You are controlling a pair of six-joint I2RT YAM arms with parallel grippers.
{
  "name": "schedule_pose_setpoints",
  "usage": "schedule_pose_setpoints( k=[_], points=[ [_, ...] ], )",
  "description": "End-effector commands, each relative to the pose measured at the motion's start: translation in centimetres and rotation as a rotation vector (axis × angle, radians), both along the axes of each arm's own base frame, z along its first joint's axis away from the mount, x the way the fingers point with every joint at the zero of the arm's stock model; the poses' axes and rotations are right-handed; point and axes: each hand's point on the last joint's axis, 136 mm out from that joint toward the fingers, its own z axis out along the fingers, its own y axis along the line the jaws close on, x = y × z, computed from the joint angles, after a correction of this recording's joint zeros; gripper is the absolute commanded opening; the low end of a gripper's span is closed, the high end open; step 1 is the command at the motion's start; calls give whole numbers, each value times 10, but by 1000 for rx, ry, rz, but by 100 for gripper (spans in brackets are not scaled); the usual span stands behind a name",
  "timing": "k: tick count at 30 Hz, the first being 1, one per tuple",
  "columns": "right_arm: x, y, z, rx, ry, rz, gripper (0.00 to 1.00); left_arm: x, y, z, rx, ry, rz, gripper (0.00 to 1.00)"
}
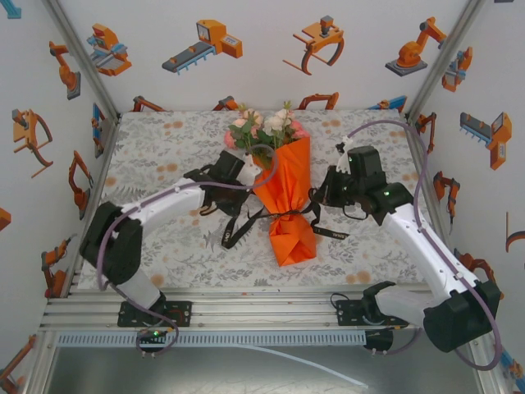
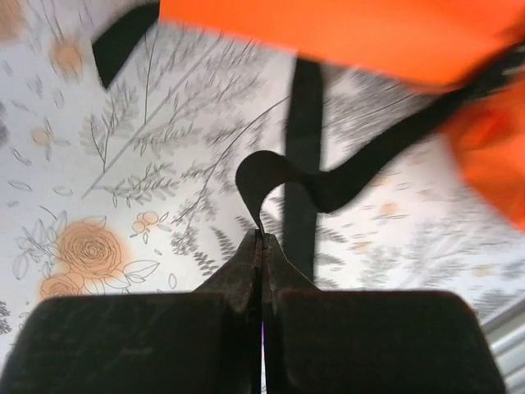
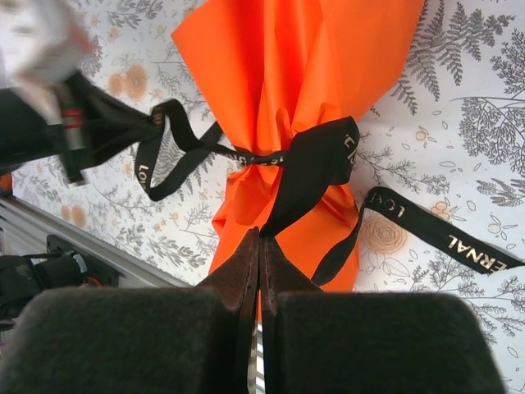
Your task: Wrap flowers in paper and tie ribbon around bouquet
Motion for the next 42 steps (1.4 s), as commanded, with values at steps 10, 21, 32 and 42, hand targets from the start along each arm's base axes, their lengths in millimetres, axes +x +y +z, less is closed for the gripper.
schedule_pose_setpoints(
  k=[10,21,32,42],
  points=[
    [9,-5,9,-46,-70,-7,0,-38,-84,118,-370,-149,-121,0],
    [52,68,19,32,-147,132,0,-61,-106,151,-458,-208,-244,0],
    [51,116,55,221,-33,192,54,-64,-103,151,-455,-209,-240,0],
    [31,32,45,138,-181,128,51,-42,-101,132,-403,-251,-167,0]
  ],
)
